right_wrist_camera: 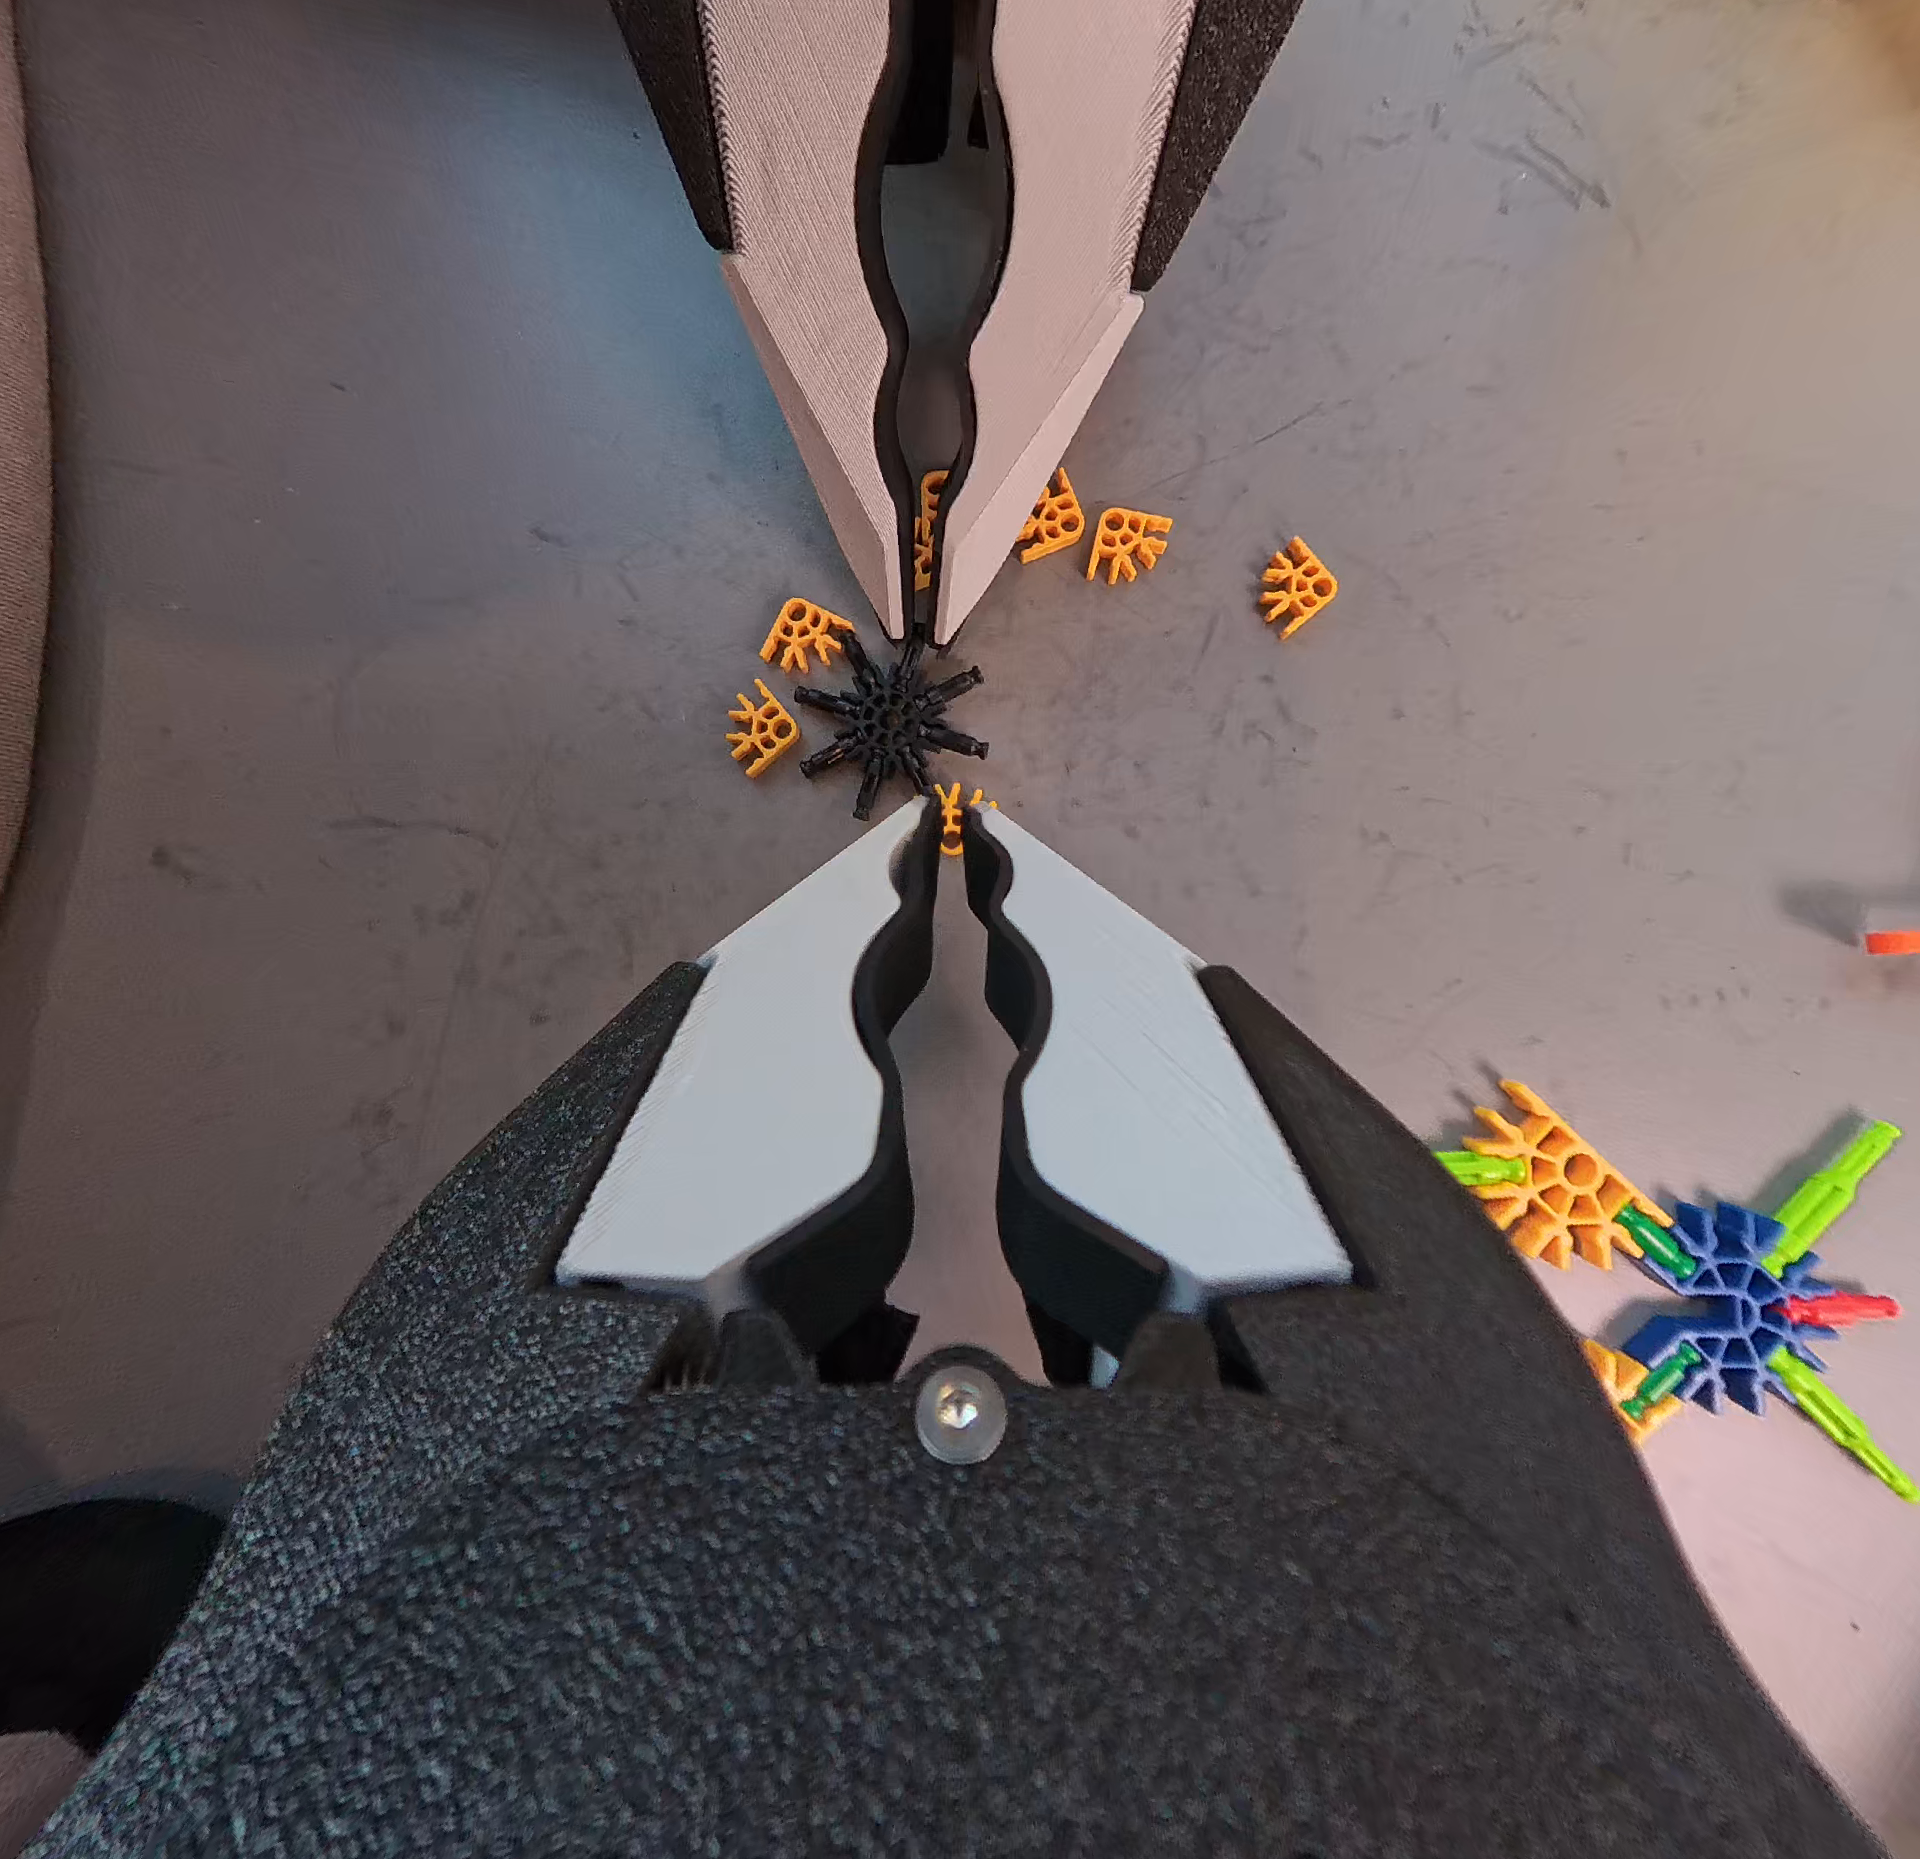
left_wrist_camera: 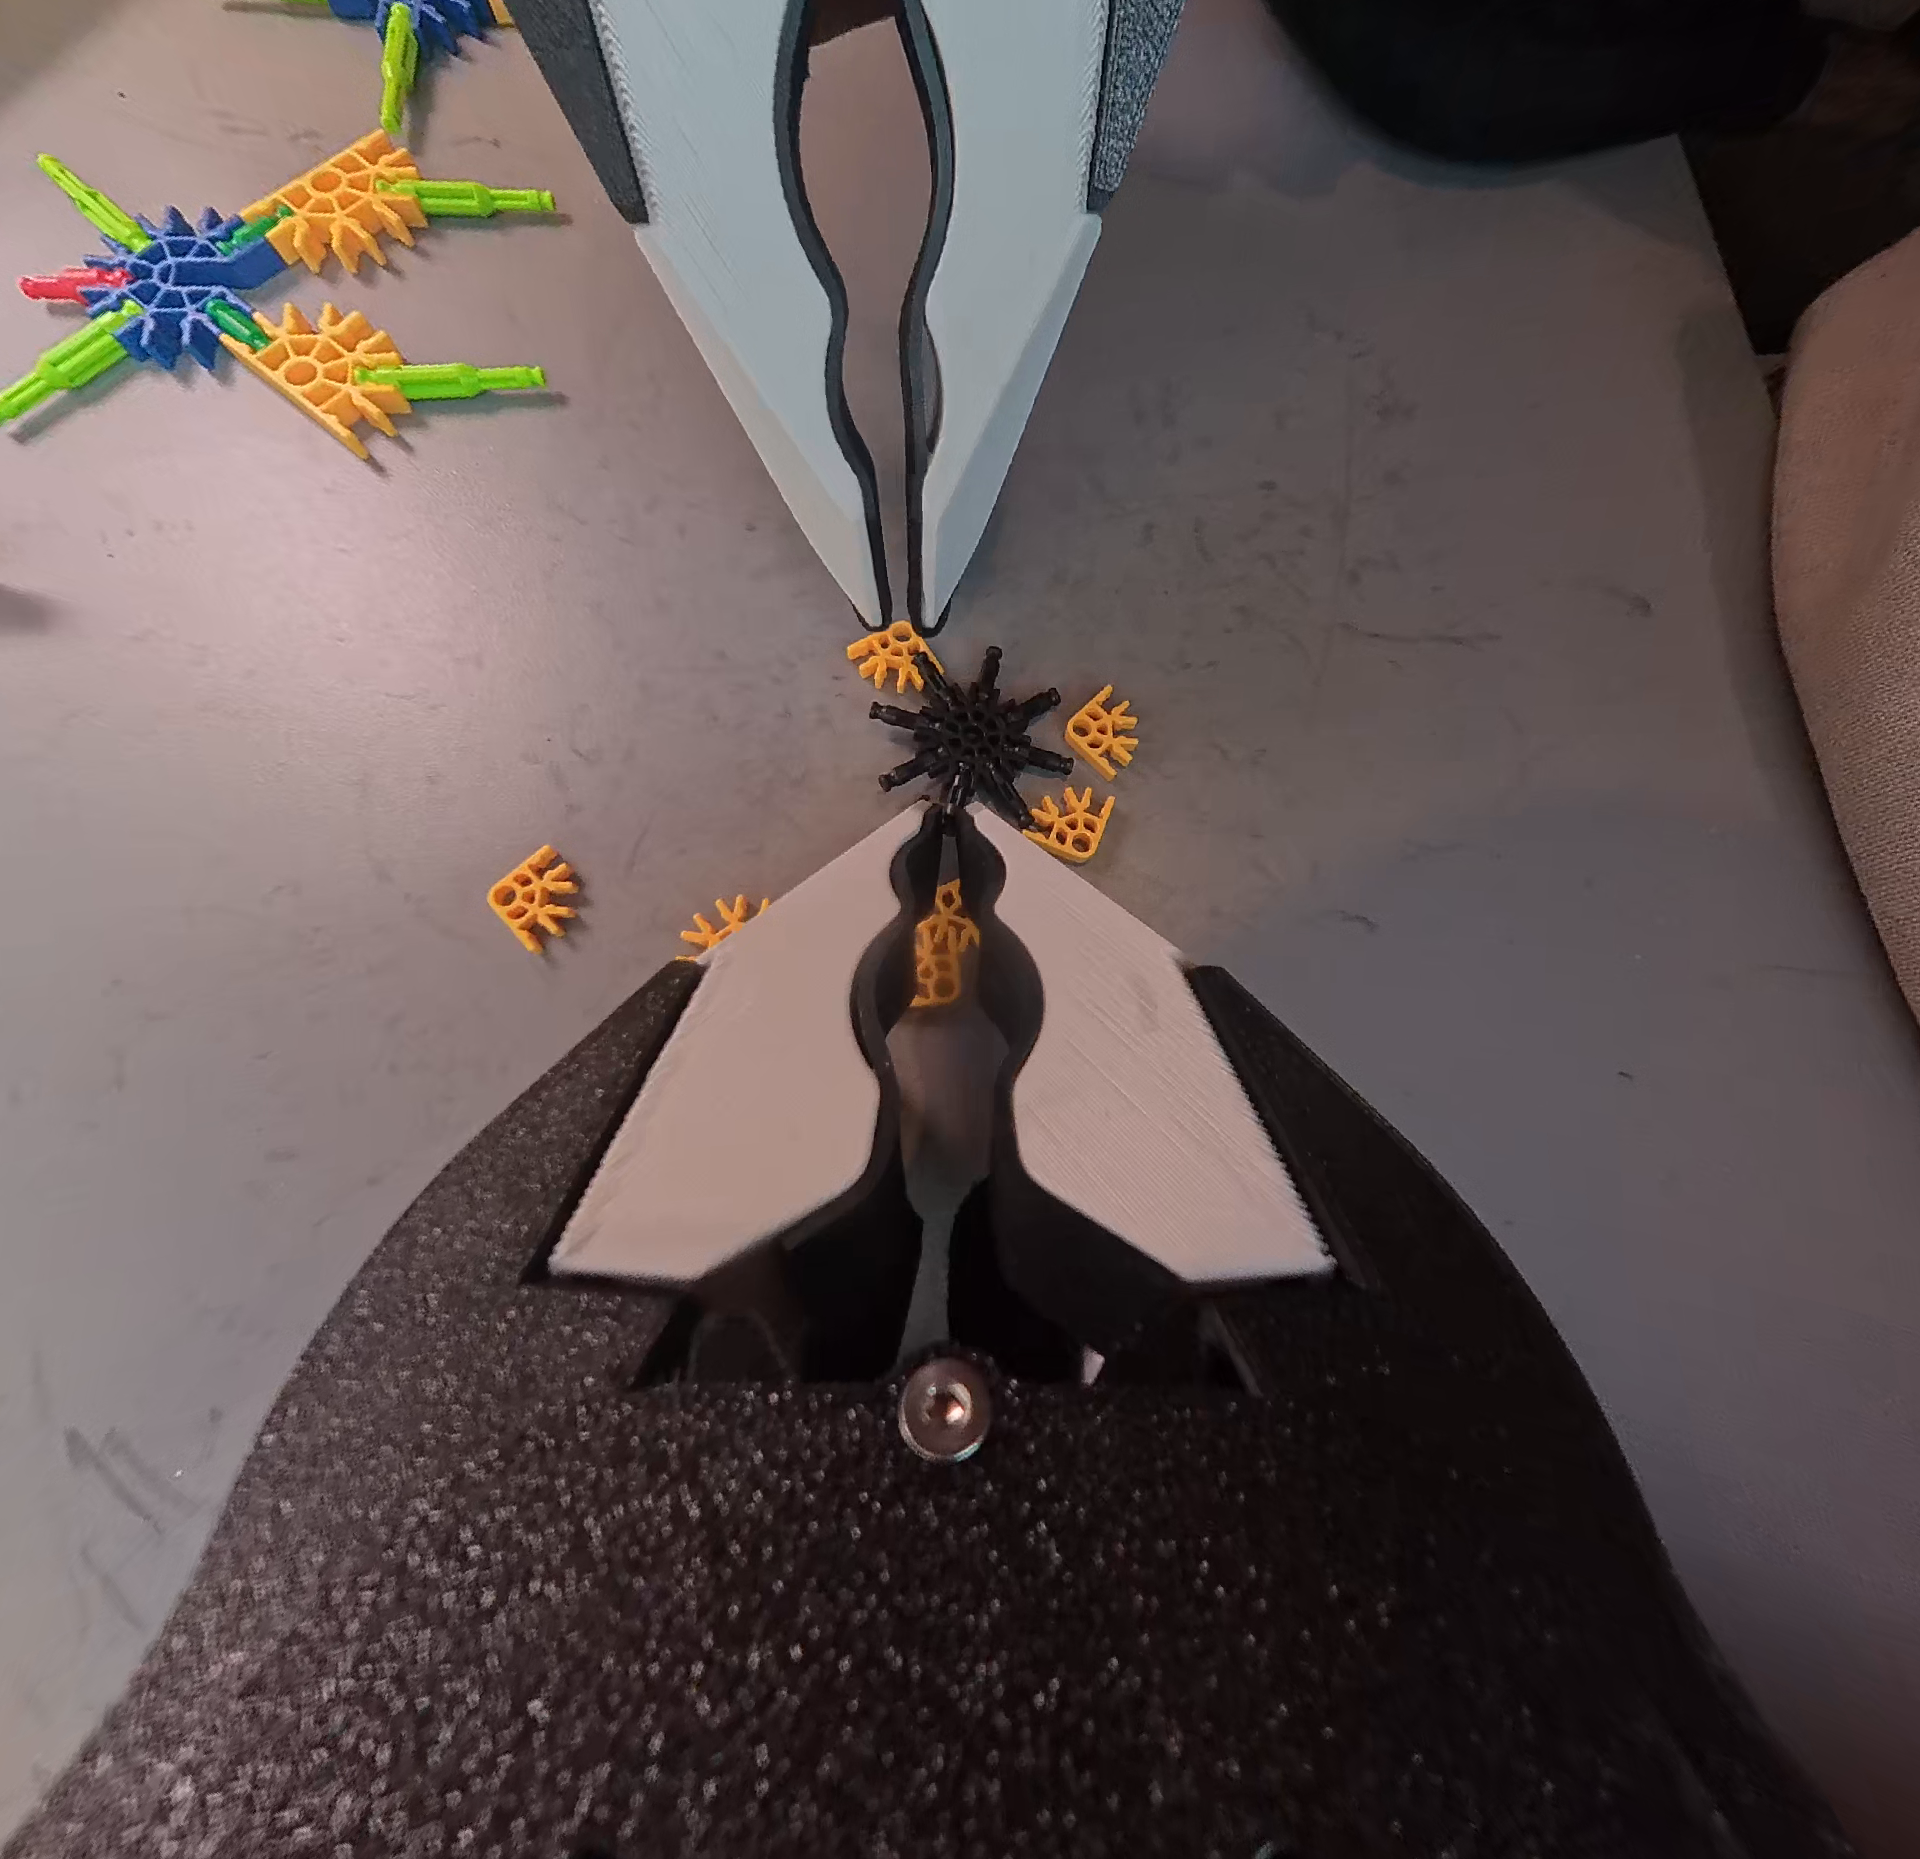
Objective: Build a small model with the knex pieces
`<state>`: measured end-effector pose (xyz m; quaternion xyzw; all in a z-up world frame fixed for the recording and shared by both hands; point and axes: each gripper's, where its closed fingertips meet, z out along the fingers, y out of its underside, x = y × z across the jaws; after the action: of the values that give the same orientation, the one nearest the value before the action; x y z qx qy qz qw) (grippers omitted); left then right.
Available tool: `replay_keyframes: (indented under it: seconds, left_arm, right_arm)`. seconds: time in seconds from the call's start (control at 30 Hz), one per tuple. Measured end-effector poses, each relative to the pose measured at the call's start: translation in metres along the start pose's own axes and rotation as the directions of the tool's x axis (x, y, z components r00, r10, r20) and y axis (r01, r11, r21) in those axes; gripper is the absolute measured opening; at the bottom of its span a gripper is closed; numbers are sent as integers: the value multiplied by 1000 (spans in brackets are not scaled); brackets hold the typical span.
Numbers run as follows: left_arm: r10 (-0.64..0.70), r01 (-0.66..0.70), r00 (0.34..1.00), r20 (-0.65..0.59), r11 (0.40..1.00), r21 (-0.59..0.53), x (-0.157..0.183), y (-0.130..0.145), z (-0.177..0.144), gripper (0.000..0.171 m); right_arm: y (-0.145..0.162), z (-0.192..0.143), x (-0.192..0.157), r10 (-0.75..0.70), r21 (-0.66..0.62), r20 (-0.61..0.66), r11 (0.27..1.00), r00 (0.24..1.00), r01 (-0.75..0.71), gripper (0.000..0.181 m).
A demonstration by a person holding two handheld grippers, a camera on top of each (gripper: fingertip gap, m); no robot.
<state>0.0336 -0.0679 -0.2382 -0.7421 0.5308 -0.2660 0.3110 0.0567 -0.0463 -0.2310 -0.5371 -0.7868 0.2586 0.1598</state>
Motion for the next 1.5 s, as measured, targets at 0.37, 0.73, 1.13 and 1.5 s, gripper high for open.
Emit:
replay_keyframes:
  seconds: [0.37,0.73,1.13,1.5]
  left_arm:
    - [-1,1,1000,0,1000,-2,0,0,0,2]
    - [42,-41,998,45,999,-32,0,3,1,3]
    - [50,-47,995,86,998,-34,0,2,2,3]
    - [19,-18,995,96,1000,-15,0,2,2,3]
  right_arm:
    - [0,8,-3,-8,-44,-6,999,1000,7,0]
    - [1,10,-2,57,-118,-39,991,998,-61,0]
    - [1,10,-2,-47,-249,-158,968,986,6,0]
    - [1,10,-3,-97,-280,-204,959,974,37,0]
